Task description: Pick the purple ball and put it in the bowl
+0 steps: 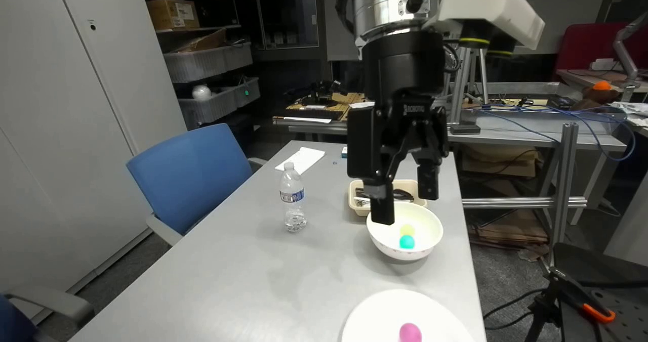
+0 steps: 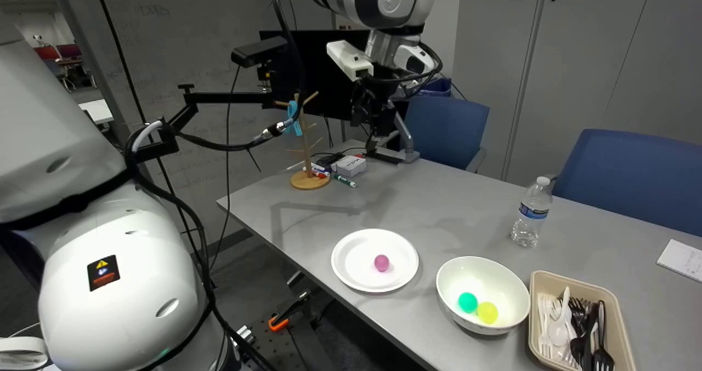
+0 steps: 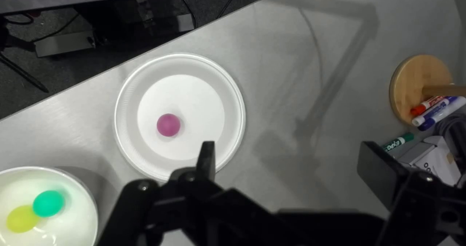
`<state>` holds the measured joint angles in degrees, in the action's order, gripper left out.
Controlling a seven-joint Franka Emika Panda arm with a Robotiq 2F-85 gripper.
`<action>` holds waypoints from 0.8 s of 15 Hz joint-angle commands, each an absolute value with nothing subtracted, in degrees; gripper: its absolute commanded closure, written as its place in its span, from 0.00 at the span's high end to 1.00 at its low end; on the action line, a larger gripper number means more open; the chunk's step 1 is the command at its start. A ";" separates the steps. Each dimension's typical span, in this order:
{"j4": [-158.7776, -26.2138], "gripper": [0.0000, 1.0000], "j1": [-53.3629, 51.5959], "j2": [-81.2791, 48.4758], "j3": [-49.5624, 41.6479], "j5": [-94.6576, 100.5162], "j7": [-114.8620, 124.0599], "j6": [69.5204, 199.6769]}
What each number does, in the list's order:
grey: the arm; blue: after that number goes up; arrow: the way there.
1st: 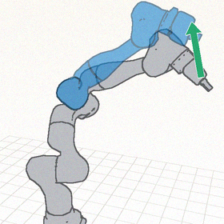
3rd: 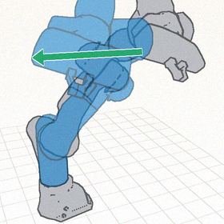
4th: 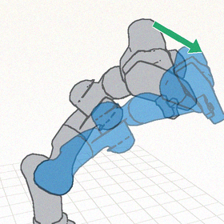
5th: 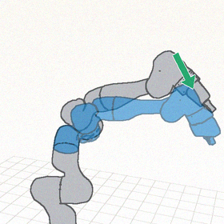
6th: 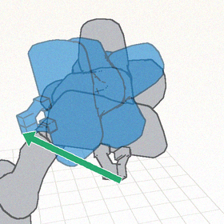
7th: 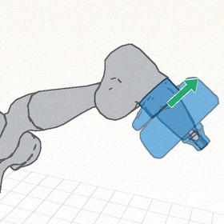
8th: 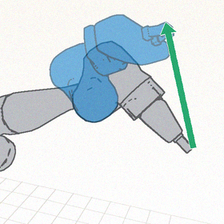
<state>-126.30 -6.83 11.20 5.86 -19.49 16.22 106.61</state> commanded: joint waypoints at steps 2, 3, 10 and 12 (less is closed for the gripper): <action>-126.21 1.00 -6.38 11.19 6.26 -19.54 16.17 106.48; -126.21 1.00 -6.38 11.19 6.26 -19.54 16.17 106.48; -126.33 1.00 -6.30 11.16 6.28 -19.14 16.11 107.03; -127.25 1.00 -5.90 11.31 6.37 -16.98 16.13 109.37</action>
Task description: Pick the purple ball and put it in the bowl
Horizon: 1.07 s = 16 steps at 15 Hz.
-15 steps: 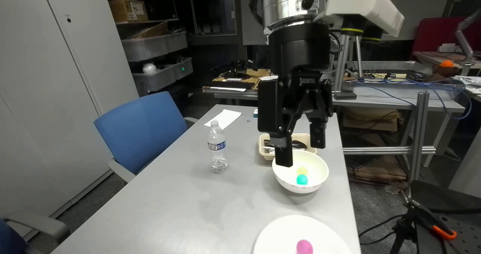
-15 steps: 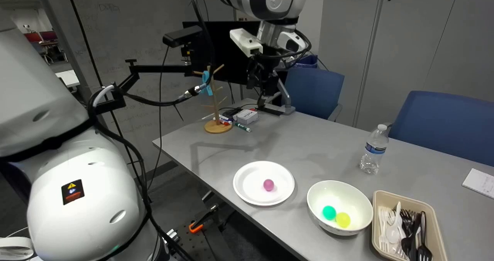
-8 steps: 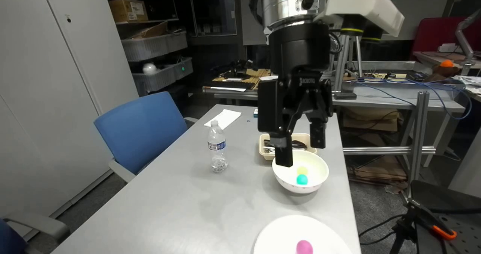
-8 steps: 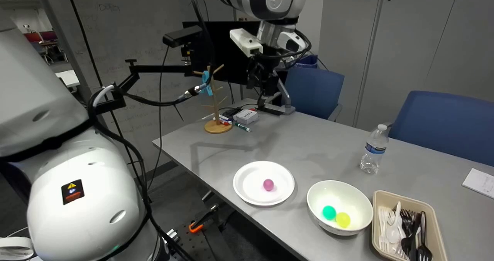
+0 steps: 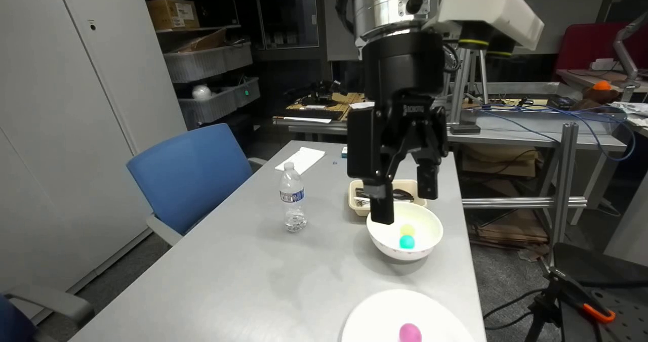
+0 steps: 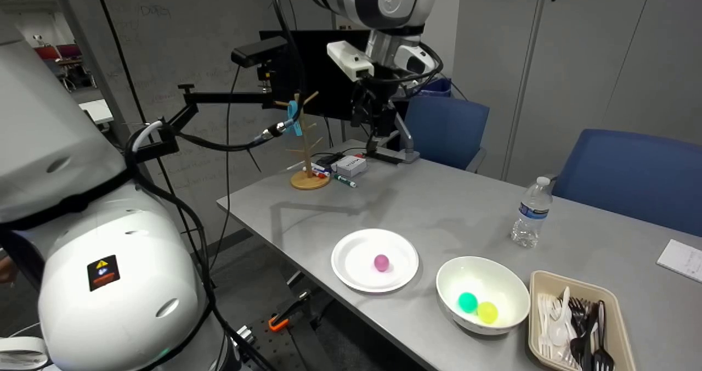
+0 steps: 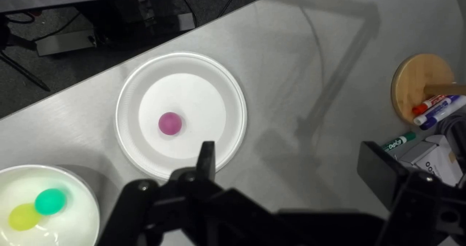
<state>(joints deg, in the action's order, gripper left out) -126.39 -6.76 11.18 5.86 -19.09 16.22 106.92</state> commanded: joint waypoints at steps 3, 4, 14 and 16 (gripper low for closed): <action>-129.45 1.00 -5.22 11.70 6.33 -12.97 15.91 114.74; -130.32 1.00 -5.06 11.63 6.27 -11.82 15.75 116.83; -138.94 1.00 -3.34 5.54 4.69 -5.09 12.74 141.91; -138.66 1.00 -3.71 5.94 4.81 -6.20 13.85 140.25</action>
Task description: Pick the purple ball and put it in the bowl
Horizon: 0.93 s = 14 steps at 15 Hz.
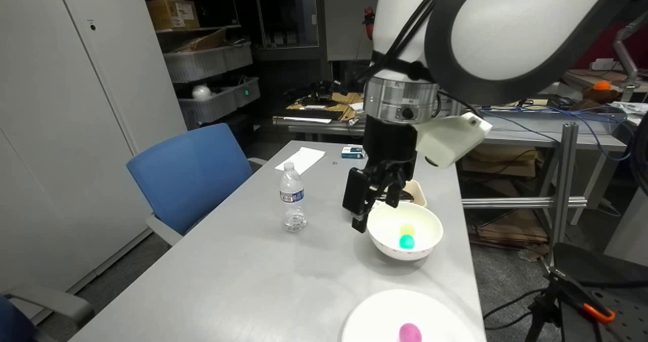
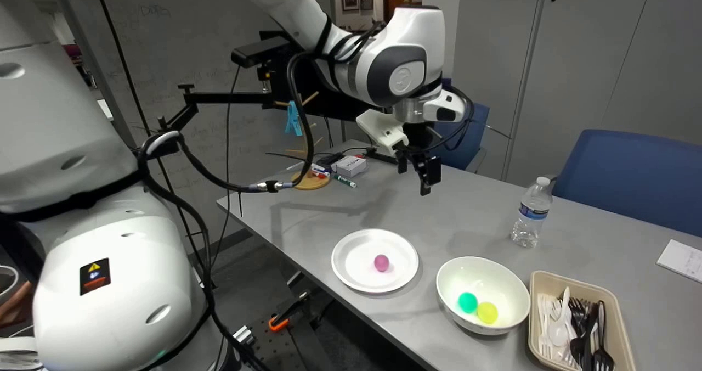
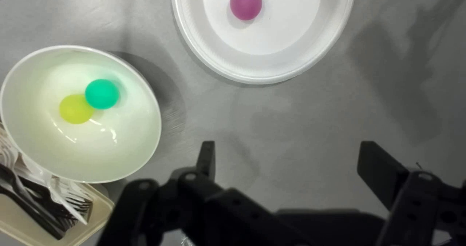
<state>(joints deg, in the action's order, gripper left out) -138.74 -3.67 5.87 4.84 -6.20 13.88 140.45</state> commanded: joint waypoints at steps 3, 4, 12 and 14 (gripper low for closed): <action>-139.04 1.00 -3.49 4.55 4.49 -6.19 13.85 141.66; -139.04 1.00 -3.49 4.53 4.48 -6.19 13.85 141.66; -137.07 1.00 -3.22 -2.22 3.82 -7.76 11.11 140.87; -136.61 1.00 -3.01 -4.91 3.54 -8.21 10.05 141.00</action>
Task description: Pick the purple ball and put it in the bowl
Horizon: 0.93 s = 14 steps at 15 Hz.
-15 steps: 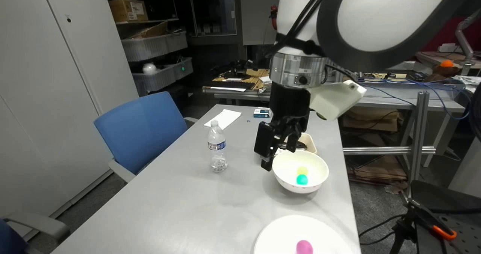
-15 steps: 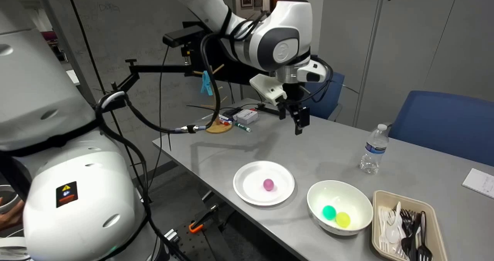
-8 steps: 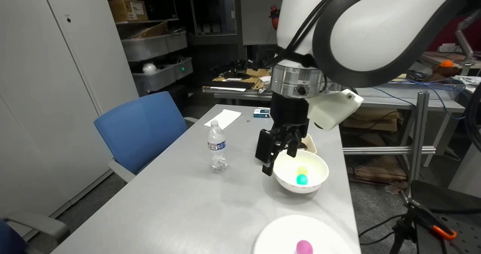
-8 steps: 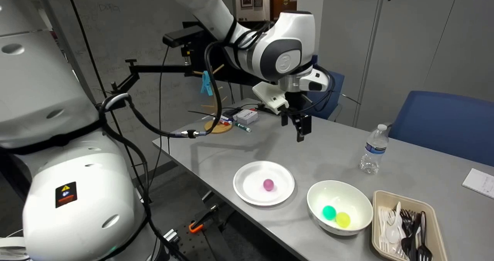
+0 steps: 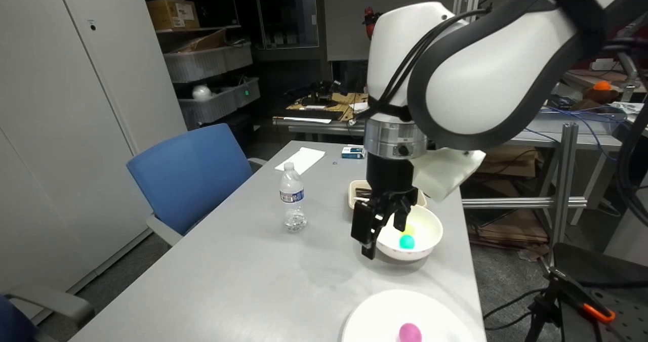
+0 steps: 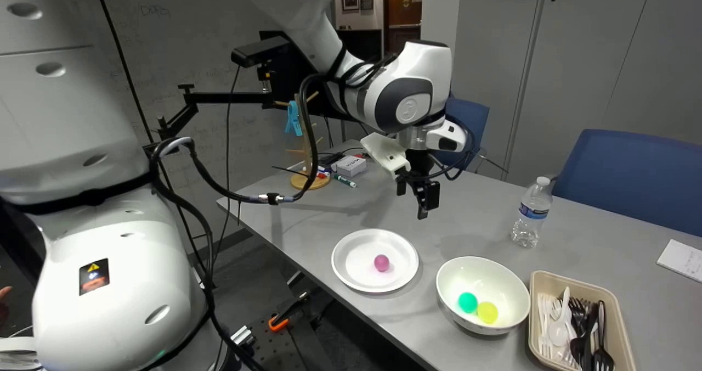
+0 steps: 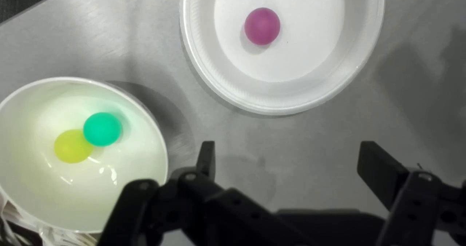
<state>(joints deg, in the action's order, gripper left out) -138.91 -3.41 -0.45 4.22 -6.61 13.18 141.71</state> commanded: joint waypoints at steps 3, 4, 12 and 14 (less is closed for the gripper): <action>-135.55 1.00 -2.78 -8.83 3.17 -8.34 8.49 141.31; -135.09 1.00 -2.70 -10.04 3.26 -8.83 7.53 141.35; -133.90 1.00 -2.77 -16.29 4.79 -12.44 3.38 143.27; -134.27 1.00 -2.85 -17.07 5.28 -12.95 2.80 143.97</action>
